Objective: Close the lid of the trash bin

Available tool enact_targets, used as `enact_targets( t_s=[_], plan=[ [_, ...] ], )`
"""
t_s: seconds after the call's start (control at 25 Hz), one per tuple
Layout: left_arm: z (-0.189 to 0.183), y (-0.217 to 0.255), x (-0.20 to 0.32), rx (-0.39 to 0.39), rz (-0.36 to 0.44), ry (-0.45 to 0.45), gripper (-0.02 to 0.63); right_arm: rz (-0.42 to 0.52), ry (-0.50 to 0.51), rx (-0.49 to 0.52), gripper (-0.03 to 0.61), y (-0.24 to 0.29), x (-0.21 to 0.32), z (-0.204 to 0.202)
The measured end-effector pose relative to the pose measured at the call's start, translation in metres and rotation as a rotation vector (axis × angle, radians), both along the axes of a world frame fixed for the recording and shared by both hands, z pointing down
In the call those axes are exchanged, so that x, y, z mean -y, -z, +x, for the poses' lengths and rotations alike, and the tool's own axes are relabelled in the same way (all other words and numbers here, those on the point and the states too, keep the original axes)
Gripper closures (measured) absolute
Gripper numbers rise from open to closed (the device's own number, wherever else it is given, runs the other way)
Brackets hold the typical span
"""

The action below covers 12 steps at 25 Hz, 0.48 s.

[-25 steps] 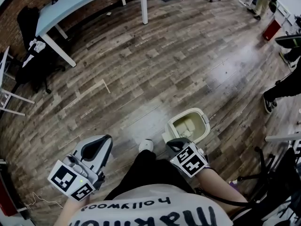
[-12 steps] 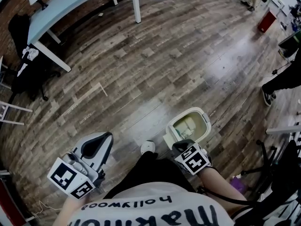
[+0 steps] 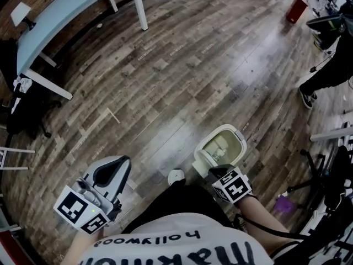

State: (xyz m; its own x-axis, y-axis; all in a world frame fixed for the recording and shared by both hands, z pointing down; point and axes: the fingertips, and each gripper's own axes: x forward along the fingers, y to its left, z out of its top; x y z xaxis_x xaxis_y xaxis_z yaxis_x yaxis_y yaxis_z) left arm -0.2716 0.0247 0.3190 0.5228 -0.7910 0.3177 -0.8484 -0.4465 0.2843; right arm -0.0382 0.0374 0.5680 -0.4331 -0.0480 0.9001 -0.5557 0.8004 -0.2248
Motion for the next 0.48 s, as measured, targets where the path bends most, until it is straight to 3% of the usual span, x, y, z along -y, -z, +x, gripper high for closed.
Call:
enact_targets(
  t_s=[0.24, 0.48],
  plan=[
    [0.000, -0.005, 0.019, -0.032, 0.000, -0.065, 0.606, 0.039, -0.104, -0.050, 0.569, 0.002, 0.014, 0.012],
    [0.017, -0.016, 0.023, -0.047, -0.032, -0.117, 0.606, 0.065, -0.145, -0.075, 0.569, -0.001, 0.020, 0.025]
  ],
)
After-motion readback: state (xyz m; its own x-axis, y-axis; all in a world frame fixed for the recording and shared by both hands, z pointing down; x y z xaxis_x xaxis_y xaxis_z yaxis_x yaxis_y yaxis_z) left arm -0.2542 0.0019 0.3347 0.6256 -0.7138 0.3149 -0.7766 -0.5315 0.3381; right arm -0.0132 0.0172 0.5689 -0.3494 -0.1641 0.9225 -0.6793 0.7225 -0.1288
